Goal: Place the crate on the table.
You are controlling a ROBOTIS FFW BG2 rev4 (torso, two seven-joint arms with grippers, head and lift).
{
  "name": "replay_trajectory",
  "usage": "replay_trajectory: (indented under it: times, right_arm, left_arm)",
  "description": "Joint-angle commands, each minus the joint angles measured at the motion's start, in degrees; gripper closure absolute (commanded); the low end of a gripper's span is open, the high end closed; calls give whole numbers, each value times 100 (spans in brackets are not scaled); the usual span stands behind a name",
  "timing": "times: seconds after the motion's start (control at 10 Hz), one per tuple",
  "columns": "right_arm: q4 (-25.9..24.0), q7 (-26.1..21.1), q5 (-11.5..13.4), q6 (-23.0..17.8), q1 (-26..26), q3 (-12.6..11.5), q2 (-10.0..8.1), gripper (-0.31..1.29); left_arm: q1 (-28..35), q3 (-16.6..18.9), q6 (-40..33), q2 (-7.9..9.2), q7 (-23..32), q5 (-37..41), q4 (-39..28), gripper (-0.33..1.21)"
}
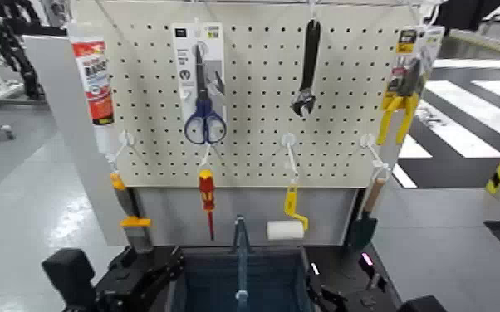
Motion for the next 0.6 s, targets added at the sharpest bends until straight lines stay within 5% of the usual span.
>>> replay_trajectory:
  times: [0.1, 0.6]
  right_arm:
    - [-19, 0, 34, -32, 16, -28, 6, 15]
    - [-28, 9, 86, -49, 25, -36, 14, 15]
  left_arm:
    - [414, -17, -1169, -185, 192, -830, 27, 12]
    - [660, -131, -1898, -273, 534, -1331, 124, 12]
